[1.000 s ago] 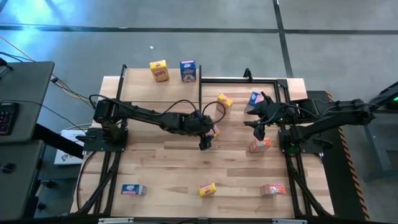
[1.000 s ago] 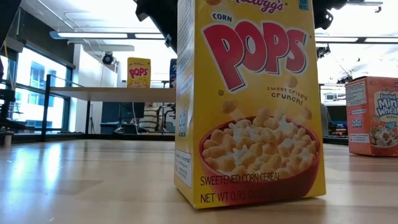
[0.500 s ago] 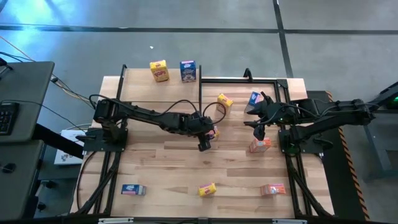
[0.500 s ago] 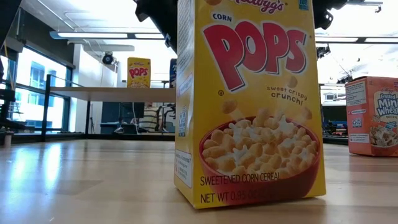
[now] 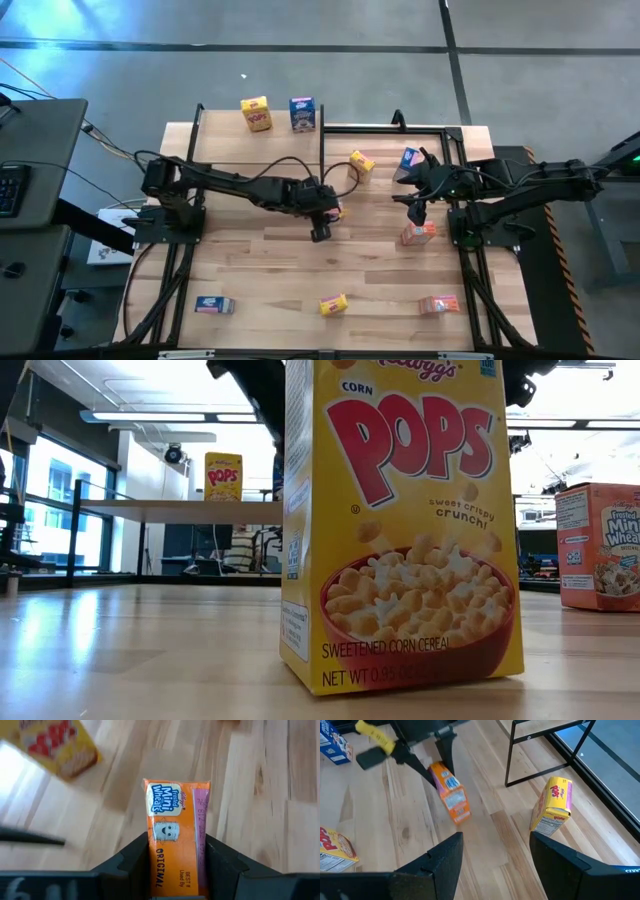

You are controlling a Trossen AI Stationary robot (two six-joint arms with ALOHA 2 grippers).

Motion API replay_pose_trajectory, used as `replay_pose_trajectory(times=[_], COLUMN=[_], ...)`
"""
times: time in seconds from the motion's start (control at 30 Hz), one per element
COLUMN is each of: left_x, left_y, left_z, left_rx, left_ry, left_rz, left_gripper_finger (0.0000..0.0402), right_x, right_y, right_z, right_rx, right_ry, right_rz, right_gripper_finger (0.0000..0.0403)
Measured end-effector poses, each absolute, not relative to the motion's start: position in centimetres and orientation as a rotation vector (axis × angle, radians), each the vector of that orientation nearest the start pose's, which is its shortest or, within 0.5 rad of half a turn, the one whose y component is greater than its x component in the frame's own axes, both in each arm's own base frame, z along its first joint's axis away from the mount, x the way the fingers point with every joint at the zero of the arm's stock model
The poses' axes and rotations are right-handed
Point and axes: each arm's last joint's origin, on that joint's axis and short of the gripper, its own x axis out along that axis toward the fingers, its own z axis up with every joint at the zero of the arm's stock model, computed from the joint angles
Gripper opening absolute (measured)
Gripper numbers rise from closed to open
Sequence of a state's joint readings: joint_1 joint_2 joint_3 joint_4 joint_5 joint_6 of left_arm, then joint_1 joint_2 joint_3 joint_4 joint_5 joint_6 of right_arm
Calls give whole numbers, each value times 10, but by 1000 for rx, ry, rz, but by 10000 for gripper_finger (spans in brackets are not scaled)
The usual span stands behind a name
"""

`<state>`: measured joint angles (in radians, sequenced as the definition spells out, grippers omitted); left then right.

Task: Stack cereal on shelf
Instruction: Put the top left orange cereal box on the shelf

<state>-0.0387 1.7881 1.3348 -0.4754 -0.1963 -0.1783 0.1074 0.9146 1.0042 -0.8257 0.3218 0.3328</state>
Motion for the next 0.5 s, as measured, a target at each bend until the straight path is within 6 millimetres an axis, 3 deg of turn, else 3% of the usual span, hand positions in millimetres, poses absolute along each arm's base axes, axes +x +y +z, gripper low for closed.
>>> replay_pose_trajectory(times=[0.5], left_x=[330], left_y=[-7], left_z=[295], left_rx=[-24], left_ry=[878], left_rz=[203], left_gripper_finger=[145], right_x=[168], right_y=[9], right_z=[330], right_rx=[160], right_ry=[677], right_rz=[-321], right_gripper_finger=[223])
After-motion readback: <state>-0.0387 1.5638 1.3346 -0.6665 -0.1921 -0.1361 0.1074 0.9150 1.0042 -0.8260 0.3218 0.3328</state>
